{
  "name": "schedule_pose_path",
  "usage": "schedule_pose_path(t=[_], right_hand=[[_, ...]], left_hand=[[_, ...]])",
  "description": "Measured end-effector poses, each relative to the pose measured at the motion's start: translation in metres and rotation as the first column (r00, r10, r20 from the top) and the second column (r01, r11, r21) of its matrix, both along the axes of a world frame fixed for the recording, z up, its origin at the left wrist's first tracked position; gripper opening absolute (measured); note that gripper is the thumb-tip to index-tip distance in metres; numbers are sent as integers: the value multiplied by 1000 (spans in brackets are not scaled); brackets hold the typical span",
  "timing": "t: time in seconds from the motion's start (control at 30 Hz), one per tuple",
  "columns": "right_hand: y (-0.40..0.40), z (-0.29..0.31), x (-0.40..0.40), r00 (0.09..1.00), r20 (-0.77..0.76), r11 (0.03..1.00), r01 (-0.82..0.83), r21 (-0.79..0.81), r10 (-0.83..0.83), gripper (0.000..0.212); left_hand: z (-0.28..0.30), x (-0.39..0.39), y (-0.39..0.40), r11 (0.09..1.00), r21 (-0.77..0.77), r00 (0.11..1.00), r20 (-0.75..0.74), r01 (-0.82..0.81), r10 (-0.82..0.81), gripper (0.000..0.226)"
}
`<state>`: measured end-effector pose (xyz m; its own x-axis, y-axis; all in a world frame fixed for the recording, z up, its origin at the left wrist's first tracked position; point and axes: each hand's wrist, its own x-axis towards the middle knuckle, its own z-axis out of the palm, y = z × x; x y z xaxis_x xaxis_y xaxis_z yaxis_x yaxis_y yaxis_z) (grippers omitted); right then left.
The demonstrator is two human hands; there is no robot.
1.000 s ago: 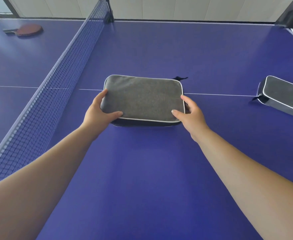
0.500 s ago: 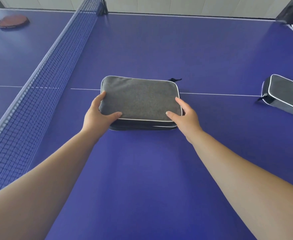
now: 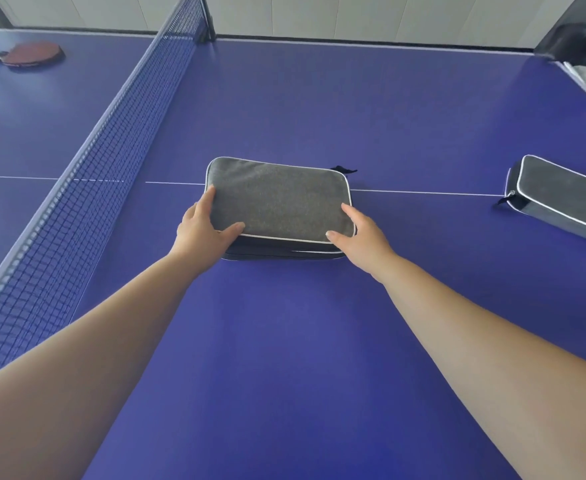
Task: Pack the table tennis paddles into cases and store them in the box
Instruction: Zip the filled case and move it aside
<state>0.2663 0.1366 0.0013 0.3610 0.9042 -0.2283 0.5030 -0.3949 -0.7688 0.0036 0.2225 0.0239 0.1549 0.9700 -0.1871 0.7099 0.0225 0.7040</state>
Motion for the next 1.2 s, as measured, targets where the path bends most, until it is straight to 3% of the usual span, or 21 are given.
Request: schedule_pose_path(t=[0.2,0.37,0.63,0.97,1.2], right_hand=[[-36,17,-12,966,244,995,-72,-63,85,67],[-86,31,-19,884,443,987,-99,-126,145,63],[-174,32,-25,726,643,964,-111,-241,245,61],[-291,33,-37,621,662,907,-282,-312,420,61],[-372,21,-57,563,602,823,-418,-384,566,62]], left_hand=[[13,-12,-38,985,135,962,-263,105,-66,76],[19,-27,-76,945,212,876,-464,250,-127,73],[21,-33,-180,923,88,730,-642,374,-235,74],[13,-9,-336,928,-16,642,-717,372,-270,73],[8,-7,-446,961,-25,678,-704,275,-212,72]])
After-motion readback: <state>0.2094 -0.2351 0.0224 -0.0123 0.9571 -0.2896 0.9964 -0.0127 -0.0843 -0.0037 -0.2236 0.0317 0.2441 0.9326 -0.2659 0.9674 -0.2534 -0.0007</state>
